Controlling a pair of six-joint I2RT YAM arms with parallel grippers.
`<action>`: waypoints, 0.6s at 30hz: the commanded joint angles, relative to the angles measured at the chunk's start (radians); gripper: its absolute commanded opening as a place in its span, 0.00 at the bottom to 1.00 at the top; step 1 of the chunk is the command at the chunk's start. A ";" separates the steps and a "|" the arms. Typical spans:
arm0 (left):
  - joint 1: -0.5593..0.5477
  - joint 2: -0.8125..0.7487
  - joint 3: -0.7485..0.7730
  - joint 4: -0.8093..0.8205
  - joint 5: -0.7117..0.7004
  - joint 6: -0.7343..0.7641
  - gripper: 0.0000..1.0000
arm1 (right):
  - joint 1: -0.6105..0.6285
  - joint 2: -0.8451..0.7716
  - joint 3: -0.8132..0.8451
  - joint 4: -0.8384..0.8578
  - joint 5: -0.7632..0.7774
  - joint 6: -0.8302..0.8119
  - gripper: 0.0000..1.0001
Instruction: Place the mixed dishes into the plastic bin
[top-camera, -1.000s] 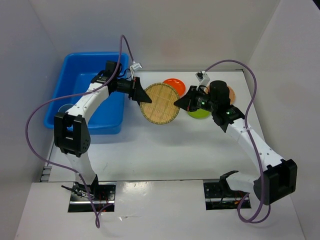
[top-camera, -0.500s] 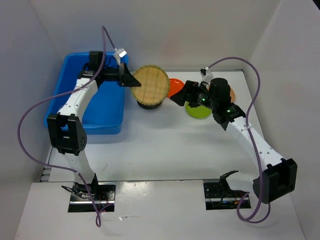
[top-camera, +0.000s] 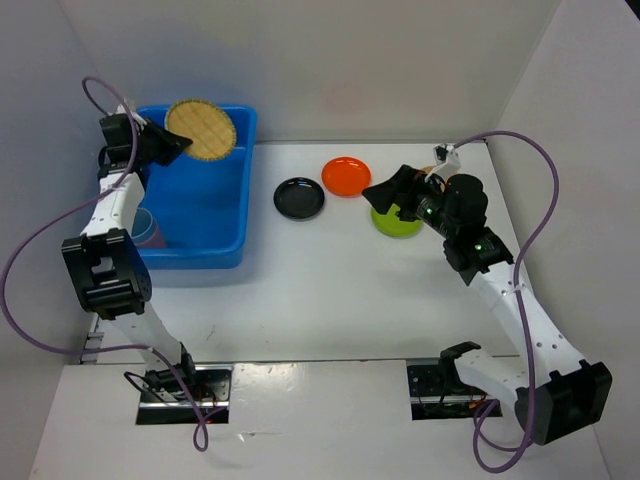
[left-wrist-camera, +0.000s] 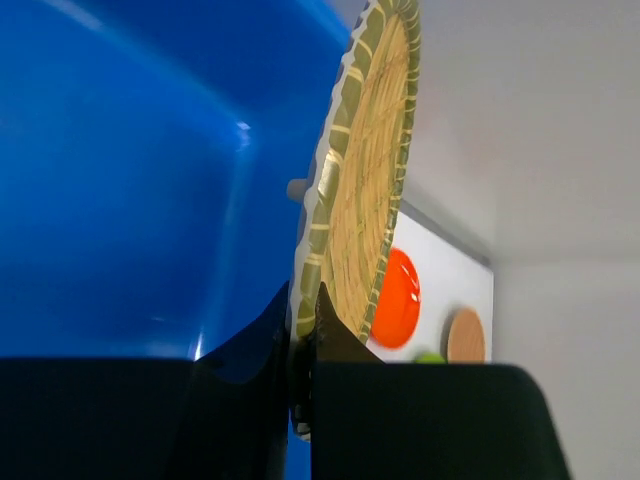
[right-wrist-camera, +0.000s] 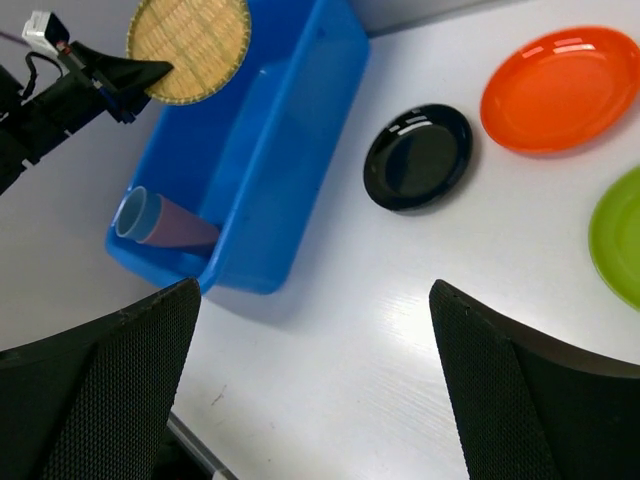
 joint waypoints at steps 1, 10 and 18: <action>-0.023 -0.052 -0.080 0.202 -0.227 -0.199 0.00 | -0.001 -0.004 -0.009 0.025 0.048 0.021 1.00; -0.056 0.029 -0.172 0.270 -0.468 -0.383 0.00 | -0.019 -0.035 -0.068 0.002 0.229 0.064 1.00; -0.157 0.148 -0.142 0.236 -0.650 -0.509 0.00 | -0.059 -0.035 -0.086 0.002 0.229 0.064 1.00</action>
